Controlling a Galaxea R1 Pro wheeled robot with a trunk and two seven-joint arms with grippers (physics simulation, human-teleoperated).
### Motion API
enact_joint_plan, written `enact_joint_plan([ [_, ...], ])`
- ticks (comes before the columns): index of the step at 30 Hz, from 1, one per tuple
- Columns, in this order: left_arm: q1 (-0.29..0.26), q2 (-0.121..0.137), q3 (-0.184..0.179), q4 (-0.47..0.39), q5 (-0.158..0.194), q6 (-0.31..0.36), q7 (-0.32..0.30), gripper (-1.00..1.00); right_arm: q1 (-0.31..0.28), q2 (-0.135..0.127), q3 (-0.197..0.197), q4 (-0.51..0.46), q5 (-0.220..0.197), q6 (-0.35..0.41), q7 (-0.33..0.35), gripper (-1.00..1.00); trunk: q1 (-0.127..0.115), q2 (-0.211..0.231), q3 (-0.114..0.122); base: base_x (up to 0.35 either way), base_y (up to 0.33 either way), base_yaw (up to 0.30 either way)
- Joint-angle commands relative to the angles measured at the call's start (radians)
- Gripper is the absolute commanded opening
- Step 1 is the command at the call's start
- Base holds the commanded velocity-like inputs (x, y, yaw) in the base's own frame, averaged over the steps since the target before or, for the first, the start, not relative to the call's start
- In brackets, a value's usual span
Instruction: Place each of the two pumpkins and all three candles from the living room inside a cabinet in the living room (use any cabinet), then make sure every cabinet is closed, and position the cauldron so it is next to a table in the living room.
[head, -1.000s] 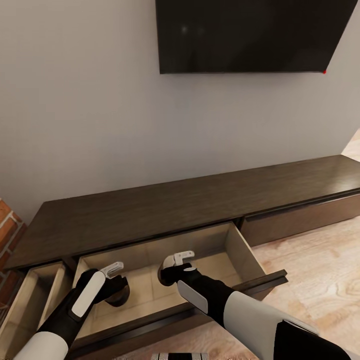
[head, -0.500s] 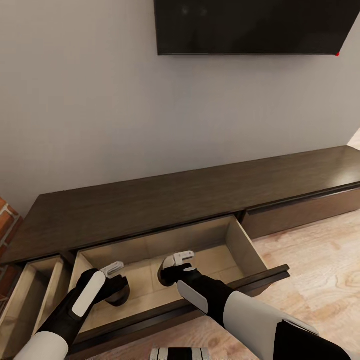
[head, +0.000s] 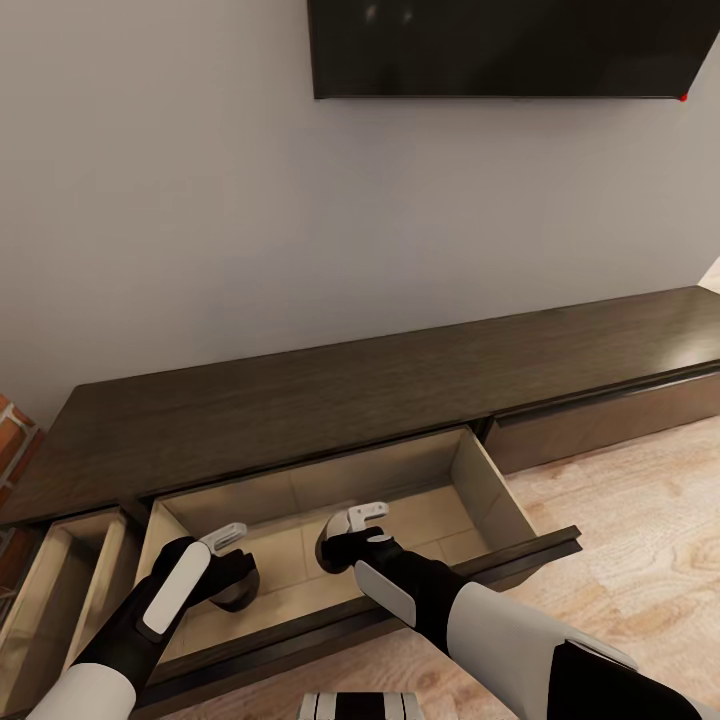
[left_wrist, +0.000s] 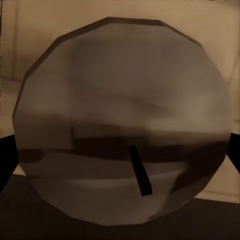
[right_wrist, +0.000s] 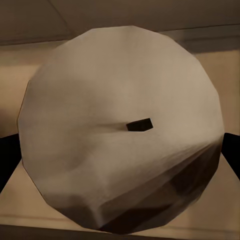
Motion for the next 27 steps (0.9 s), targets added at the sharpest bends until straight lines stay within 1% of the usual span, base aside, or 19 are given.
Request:
enact_joint_plan([
  [1,0.0,0.001,-0.004,-0.001,0.008,0.001,0.011,-1.0,-0.001,0.0,0.005,-0.001,-0.005,0.002,-0.007,-1.0,0.0,0.0,-0.001,0.0,0.0,0.0],
  [10,0.0,0.001,-0.004,-0.001,0.008,0.001,0.011,-1.0,-0.001,0.0,0.005,-0.001,-0.005,0.002,-0.007,-1.0,0.0,0.0,-0.001,0.0,0.0,0.0],
  [14,0.0,0.001,-0.004,-0.001,0.008,0.001,0.011,-1.0,-0.001,0.0,0.005,-0.001,-0.006,0.001,-0.007,-1.0,0.002,-0.001,-0.016,0.0,0.0,0.0],
  [24,0.0,0.002,-0.004,-0.003,0.008,0.003,0.01,-1.0,-0.001,0.0,0.005,-0.001,-0.006,0.002,-0.007,-1.0,0.002,-0.001,-0.016,0.0,0.0,0.0],
  [25,0.0,0.002,-0.004,-0.003,0.008,0.003,0.01,-1.0,-0.001,0.0,0.005,-0.001,-0.007,0.002,-0.007,1.0,0.002,-0.001,-0.016,0.0,0.0,0.0],
  [27,0.0,0.003,-0.004,-0.003,0.008,0.003,0.009,-1.0,-0.001,0.0,0.005,-0.001,-0.008,0.003,-0.007,1.0,0.002,-0.001,-0.016,0.0,0.0,0.0],
])
